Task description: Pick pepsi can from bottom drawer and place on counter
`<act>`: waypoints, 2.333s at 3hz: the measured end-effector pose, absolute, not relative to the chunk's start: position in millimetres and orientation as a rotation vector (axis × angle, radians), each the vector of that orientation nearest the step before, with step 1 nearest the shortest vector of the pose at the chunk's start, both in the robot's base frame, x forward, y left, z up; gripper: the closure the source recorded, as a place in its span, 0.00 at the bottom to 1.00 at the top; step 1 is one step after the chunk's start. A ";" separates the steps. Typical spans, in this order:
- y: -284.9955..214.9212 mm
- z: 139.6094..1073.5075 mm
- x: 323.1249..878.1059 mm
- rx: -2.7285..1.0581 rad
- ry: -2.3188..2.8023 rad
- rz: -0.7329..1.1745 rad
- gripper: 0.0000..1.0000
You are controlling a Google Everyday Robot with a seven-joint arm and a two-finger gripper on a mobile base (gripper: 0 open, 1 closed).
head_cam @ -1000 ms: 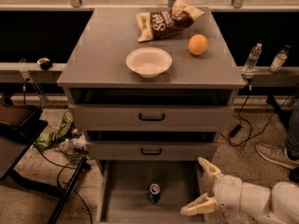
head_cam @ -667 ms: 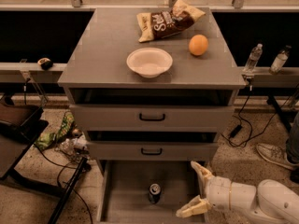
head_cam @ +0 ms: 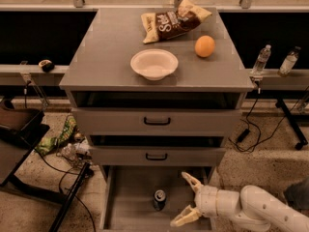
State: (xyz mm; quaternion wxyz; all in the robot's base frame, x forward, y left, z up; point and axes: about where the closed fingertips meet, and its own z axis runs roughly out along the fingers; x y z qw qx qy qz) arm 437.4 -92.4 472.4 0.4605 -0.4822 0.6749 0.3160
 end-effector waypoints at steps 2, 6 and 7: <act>-90.0 457.9 443.7 -1.178 1.661 0.773 0.00; -113.0 346.7 510.7 -1.242 1.606 0.660 0.00; -114.5 316.9 513.8 -1.214 1.598 0.675 0.00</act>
Offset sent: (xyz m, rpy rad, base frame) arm 0.0161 -0.0004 -0.0301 -0.0010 -0.0110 -0.0262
